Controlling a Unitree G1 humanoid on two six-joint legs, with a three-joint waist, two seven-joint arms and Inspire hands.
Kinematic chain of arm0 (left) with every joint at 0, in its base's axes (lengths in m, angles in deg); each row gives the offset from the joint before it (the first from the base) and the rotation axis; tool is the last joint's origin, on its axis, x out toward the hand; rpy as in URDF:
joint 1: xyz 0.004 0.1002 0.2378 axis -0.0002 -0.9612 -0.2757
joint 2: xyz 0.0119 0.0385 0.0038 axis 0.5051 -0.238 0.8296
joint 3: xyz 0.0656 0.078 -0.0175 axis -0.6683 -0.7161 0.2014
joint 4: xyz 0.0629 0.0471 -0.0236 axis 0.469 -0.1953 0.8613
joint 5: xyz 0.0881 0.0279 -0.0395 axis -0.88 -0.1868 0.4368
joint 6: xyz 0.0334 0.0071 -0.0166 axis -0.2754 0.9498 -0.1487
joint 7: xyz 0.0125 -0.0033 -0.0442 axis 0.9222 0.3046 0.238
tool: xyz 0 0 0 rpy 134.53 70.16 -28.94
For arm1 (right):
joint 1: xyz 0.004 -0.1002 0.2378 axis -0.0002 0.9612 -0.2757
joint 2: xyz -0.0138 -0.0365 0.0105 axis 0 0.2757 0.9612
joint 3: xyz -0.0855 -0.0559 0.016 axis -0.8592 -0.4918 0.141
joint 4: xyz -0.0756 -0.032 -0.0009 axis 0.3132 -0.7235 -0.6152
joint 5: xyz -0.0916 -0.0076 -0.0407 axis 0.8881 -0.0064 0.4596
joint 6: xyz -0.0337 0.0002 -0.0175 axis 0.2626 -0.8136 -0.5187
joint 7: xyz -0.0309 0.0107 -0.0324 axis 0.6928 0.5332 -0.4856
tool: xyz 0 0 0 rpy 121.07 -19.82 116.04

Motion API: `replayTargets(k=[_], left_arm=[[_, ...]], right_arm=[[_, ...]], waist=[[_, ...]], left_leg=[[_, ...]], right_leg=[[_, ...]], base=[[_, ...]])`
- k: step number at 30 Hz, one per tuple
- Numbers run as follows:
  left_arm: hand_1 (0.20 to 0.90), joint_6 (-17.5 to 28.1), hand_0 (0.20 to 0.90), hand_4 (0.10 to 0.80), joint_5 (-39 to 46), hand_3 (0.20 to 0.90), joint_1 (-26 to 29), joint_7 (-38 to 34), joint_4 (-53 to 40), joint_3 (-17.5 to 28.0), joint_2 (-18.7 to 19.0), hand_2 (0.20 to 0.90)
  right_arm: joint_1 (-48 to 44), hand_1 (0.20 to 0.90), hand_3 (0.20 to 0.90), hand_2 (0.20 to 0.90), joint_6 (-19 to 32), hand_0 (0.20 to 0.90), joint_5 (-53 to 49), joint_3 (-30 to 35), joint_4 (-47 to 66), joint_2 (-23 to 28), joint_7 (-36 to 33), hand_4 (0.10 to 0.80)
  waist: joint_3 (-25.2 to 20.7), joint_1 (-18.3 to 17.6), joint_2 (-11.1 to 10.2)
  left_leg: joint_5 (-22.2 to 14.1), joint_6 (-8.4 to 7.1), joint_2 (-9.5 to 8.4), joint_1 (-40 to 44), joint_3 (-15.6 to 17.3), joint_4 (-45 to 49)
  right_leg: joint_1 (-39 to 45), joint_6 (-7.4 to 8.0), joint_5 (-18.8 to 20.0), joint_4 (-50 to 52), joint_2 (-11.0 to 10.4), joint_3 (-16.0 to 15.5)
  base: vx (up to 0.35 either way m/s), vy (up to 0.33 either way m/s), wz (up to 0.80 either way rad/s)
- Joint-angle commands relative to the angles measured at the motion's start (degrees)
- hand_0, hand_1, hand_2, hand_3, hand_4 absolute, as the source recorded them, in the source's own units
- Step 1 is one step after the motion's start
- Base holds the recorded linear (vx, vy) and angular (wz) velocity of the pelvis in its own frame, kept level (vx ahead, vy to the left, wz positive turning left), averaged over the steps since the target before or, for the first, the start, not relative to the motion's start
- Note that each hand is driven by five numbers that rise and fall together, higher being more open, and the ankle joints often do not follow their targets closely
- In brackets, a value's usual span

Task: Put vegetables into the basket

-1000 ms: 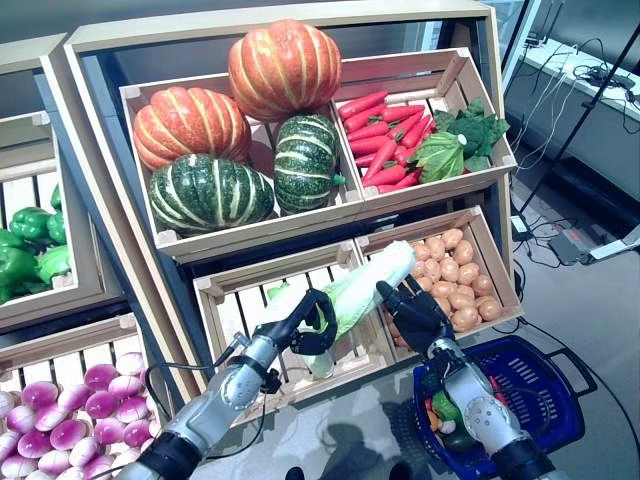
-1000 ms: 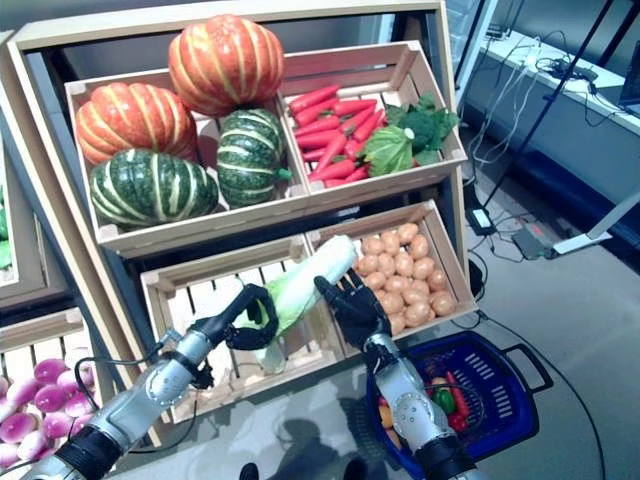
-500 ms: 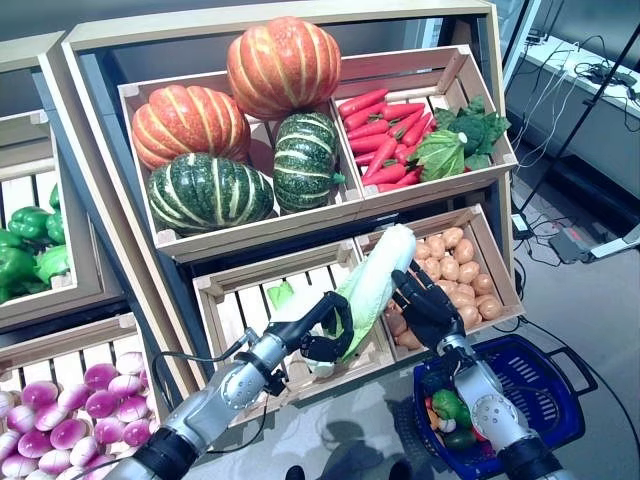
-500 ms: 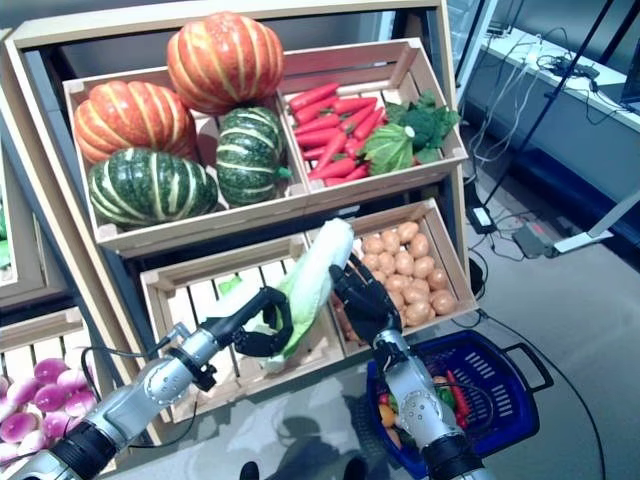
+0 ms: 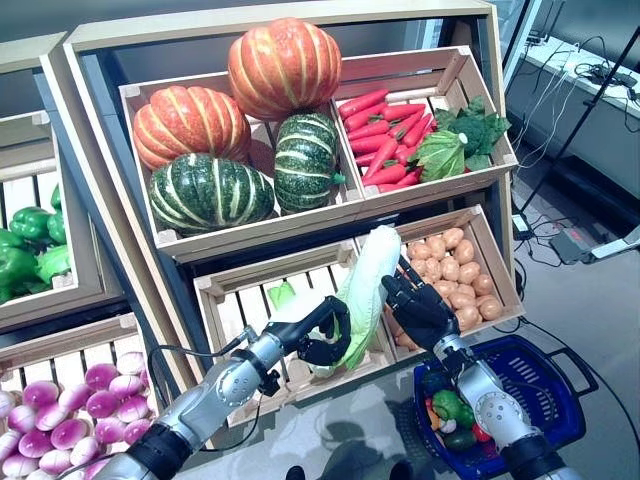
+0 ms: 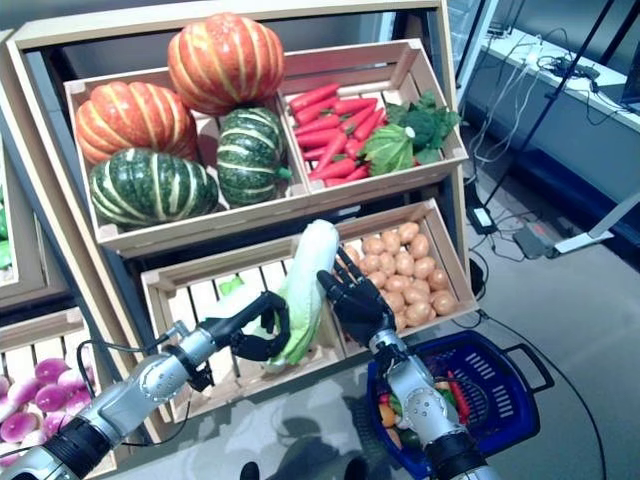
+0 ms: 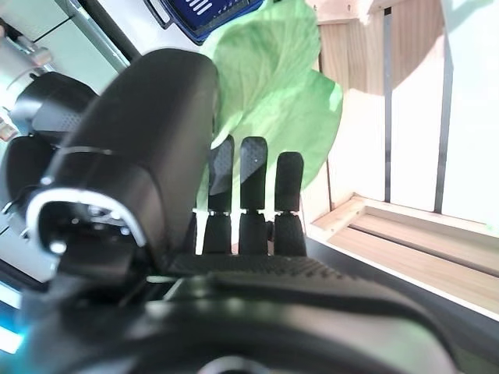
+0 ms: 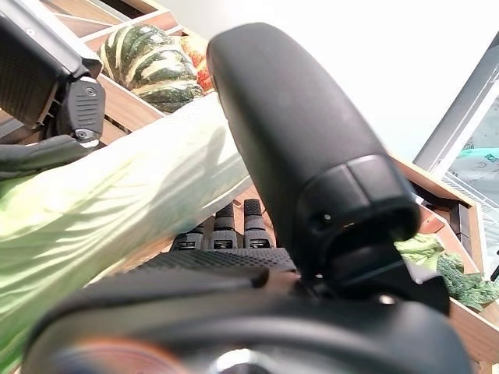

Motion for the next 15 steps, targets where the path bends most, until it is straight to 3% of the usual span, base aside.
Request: replayTargets(k=[1,10,15], left_arm=[[0.300,8.28,0.300,0.400,0.54,0.300,9.28,-2.11,-4.28,-2.90,-0.81,0.300],[0.300,8.67,0.300,0.400,-0.56,0.300,9.28,-2.70,-4.38,-2.74,-0.45,0.300],[0.300,8.67,0.300,0.400,-1.91,0.300,9.14,-6.53,-3.72,-1.87,-0.20,0.300]], right_arm=[[-9.12,0.900,0.900,0.900,-0.40,0.900,-2.23,-0.20,3.86,-4.64,9.40,0.800],[-8.98,0.900,0.900,0.900,-4.11,0.900,-0.42,-0.17,1.59,-4.03,8.57,0.800],[-8.01,0.900,0.900,0.900,-6.74,0.900,-0.26,0.76,-3.24,-4.04,0.56,0.800]], waist=[[-2.84,-0.22,-2.31],[-2.97,-0.18,-2.50],[-3.00,-0.21,-2.79]], left_leg=[[-3.11,0.12,-0.38,0.06,-2.03,0.09],[-3.09,0.04,-0.34,0.12,-2.03,0.09],[-2.91,-0.10,-0.19,0.01,-1.93,0.09]], right_leg=[[3.18,3.73,-0.85,0.29,-4.32,1.51],[3.26,3.81,-0.85,0.29,-4.38,1.36],[3.16,3.85,-0.67,0.29,-4.43,1.27]], base=[[0.000,0.000,0.00],[0.000,0.000,0.00],[0.000,0.000,0.00]])
